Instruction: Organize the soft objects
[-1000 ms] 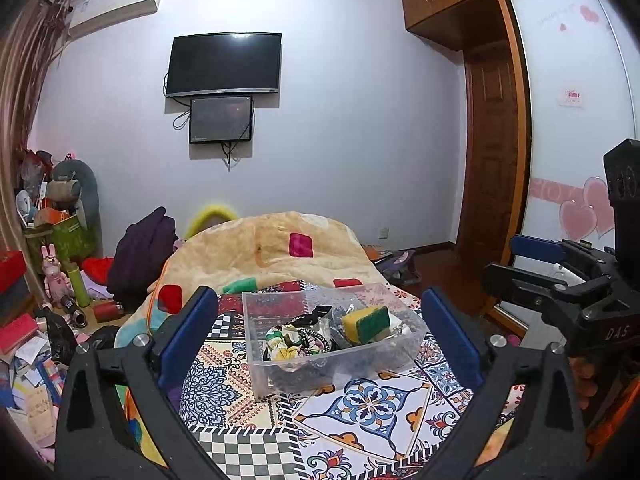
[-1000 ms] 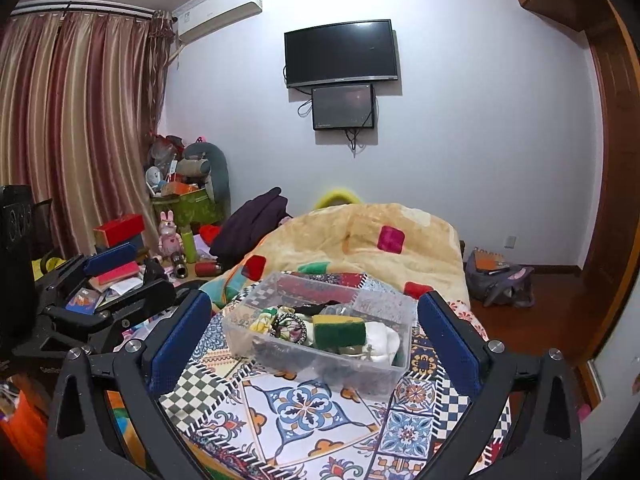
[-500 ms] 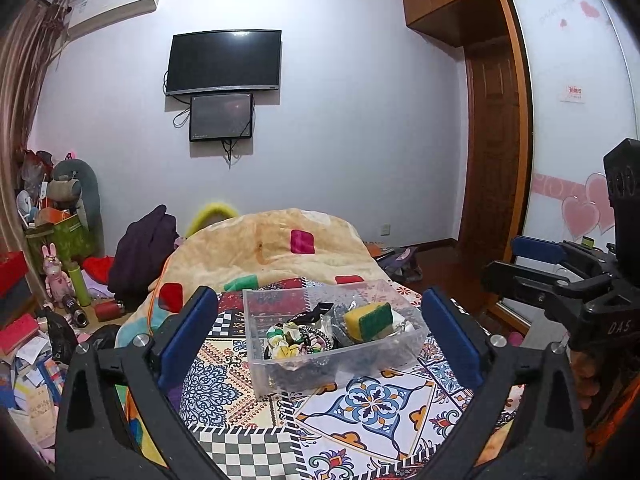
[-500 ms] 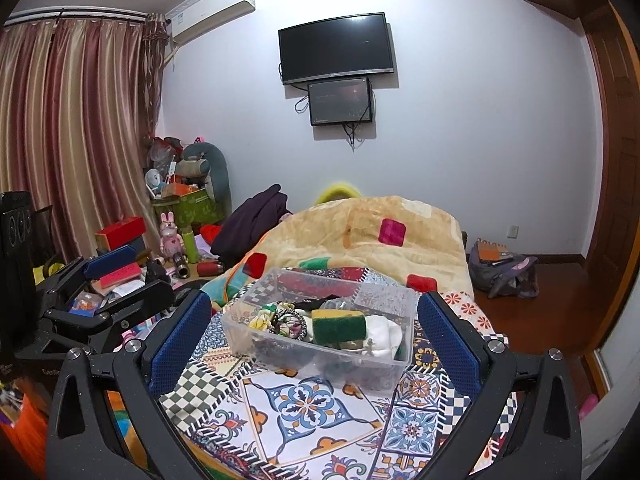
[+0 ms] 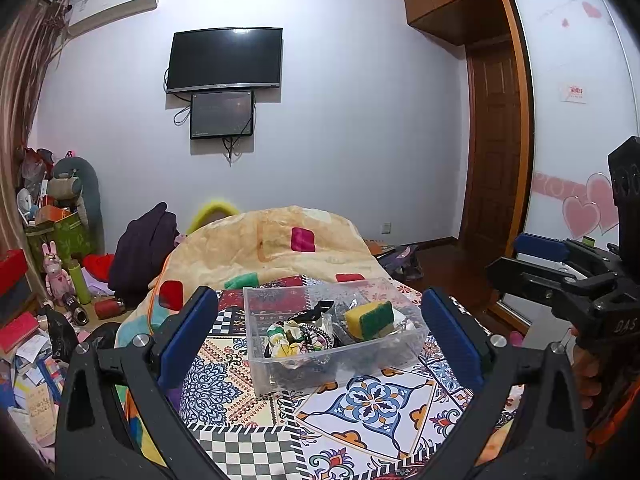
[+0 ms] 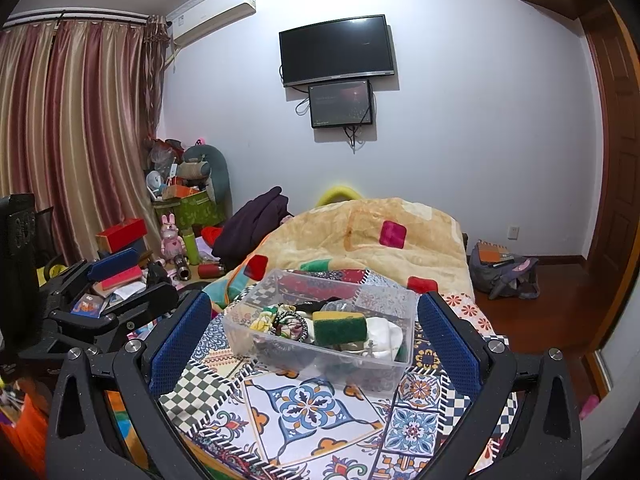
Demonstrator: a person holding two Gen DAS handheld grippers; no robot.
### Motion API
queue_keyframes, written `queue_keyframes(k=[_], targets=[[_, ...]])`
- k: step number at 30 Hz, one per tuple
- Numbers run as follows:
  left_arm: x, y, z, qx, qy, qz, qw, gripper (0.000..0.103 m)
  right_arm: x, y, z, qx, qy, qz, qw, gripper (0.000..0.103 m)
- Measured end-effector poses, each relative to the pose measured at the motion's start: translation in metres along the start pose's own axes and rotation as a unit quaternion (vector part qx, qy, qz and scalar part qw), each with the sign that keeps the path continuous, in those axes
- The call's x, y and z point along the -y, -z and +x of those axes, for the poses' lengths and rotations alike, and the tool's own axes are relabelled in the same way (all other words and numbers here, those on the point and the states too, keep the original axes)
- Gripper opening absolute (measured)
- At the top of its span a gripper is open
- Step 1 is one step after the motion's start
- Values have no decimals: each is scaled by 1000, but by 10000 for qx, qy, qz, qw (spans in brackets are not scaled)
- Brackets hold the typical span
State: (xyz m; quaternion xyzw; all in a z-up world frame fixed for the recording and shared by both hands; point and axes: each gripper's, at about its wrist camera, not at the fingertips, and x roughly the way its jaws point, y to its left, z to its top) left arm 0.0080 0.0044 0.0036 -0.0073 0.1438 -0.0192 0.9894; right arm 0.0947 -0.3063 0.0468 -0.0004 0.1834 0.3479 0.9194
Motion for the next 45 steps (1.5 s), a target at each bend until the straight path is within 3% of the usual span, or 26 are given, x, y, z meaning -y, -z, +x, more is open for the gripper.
queue_keyframes(k=[45], targets=[[2, 2, 2, -102, 84, -64, 9999, 103, 0, -2, -2, 1, -5, 41, 10000, 103]])
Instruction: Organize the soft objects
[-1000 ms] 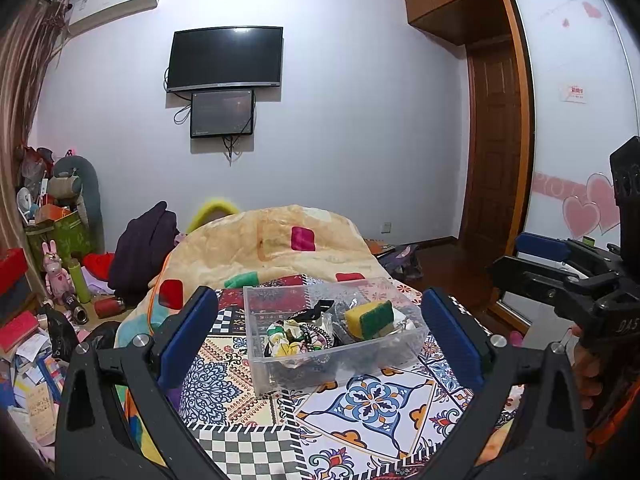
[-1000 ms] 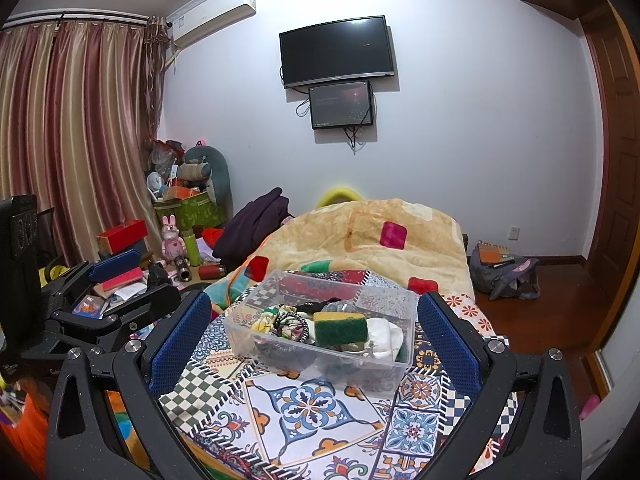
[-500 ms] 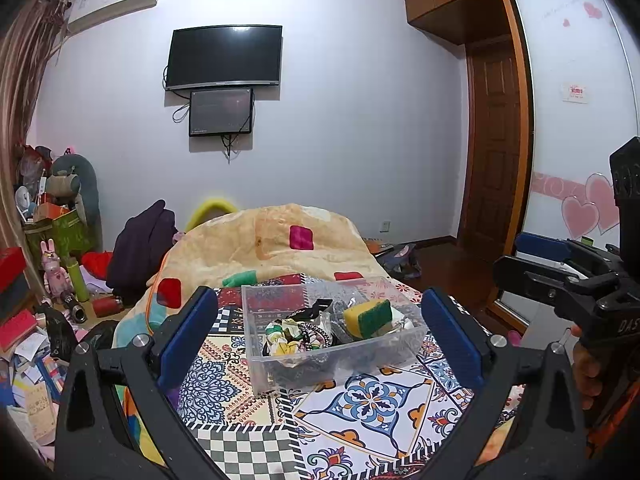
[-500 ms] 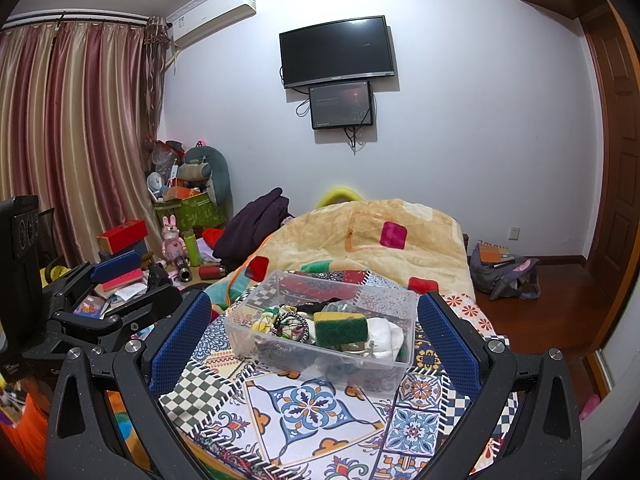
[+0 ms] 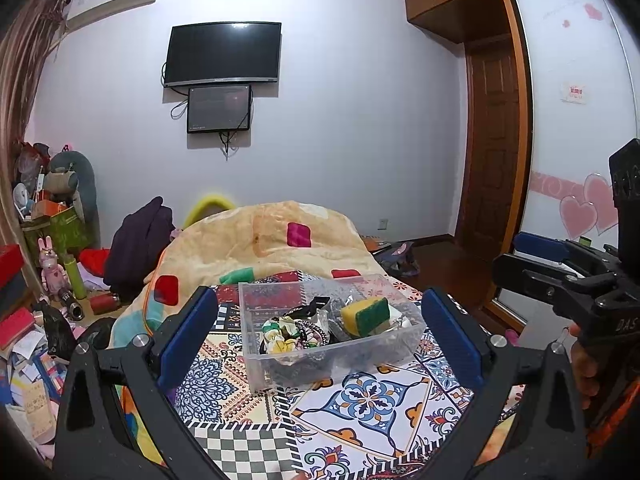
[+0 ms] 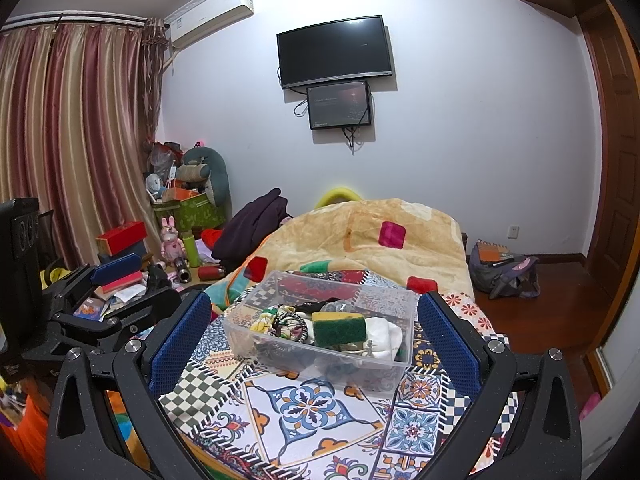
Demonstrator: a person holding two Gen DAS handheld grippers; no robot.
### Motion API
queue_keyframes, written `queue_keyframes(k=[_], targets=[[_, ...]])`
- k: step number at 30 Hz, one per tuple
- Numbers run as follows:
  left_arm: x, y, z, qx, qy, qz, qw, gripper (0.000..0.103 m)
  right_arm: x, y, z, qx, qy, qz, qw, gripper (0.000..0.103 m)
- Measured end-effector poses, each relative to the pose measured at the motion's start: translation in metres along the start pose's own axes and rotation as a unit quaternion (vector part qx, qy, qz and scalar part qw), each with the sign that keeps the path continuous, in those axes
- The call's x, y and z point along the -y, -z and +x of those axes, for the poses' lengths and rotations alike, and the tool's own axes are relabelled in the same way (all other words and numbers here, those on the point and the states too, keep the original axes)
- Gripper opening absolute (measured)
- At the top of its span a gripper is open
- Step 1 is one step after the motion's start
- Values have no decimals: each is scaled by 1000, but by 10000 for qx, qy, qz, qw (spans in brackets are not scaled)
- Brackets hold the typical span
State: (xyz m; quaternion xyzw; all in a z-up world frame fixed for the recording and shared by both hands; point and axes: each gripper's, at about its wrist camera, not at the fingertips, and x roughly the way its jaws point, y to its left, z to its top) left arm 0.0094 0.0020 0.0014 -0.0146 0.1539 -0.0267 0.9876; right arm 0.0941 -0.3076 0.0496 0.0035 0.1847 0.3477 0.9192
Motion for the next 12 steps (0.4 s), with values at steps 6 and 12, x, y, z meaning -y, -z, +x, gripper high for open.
queue_keyframes(k=[6, 12], targets=[[1, 0, 0, -64, 28, 7, 10000, 103, 2, -1, 1, -36, 17, 49, 10000, 103], [2, -2, -2, -31, 44, 24, 10000, 103, 3, 1, 2, -65, 30, 69, 10000, 103]])
